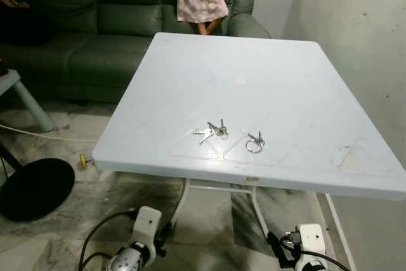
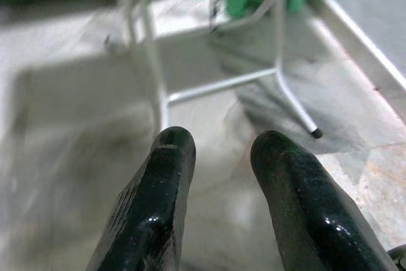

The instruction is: Hang keys on a hook

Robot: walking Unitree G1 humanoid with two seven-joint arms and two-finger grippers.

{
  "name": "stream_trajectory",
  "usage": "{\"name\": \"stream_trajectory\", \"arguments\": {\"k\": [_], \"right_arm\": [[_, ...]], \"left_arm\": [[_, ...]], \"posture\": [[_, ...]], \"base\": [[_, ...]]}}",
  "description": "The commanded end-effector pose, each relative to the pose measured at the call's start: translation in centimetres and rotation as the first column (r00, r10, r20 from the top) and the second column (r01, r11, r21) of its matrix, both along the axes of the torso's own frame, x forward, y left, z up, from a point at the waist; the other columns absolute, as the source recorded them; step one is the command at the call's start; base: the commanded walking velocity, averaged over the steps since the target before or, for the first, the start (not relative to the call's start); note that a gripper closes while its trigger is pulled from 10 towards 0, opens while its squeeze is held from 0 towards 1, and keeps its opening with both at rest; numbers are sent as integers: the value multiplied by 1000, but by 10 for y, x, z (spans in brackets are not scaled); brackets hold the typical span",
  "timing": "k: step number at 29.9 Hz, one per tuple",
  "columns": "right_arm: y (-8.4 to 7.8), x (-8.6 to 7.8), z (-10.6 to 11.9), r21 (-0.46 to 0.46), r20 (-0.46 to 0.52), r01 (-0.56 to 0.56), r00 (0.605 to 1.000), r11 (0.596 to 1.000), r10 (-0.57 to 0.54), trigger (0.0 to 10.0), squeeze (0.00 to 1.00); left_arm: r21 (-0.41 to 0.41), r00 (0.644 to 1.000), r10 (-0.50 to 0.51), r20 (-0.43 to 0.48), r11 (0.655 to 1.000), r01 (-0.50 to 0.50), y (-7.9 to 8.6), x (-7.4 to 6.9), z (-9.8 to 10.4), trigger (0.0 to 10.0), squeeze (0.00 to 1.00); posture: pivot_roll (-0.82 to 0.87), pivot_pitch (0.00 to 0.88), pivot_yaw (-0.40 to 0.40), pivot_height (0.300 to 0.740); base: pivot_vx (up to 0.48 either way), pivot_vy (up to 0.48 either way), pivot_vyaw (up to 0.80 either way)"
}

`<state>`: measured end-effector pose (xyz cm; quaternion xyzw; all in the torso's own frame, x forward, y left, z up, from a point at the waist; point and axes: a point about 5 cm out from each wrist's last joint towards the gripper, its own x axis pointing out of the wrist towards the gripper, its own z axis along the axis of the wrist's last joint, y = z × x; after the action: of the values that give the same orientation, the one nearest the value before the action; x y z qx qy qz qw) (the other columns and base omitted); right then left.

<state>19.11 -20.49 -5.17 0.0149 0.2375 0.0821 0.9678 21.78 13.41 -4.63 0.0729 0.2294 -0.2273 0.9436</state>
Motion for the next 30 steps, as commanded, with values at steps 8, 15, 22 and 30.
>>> {"name": "stream_trajectory", "arguments": {"k": [8,15,22,30], "right_arm": [[12,13,24,51,236,-55,971,997,41,10000,0],[16,22,46,28,382,-155,915,987,133,10000,0],[12,18,59,-93,430,-267,858,959,281,10000,0],[7,19,74,-151,478,-311,808,938,345,10000,0]], "left_arm": [[53,956,-244,163,970,238,-21,3,16,10000,0],[85,903,-335,268,942,325,-26,12,32,10000,0],[114,872,-377,311,926,360,-25,18,41,10000,0],[139,811,-433,392,900,414,-30,19,56,10000,0]], "posture": [[97,0,-38,736],[84,0,-21,736],[81,0,-14,736],[75,0,-9,736]], "base": [[0,0,0],[0,0,0],[0,0,0],[0,0,0]]}}
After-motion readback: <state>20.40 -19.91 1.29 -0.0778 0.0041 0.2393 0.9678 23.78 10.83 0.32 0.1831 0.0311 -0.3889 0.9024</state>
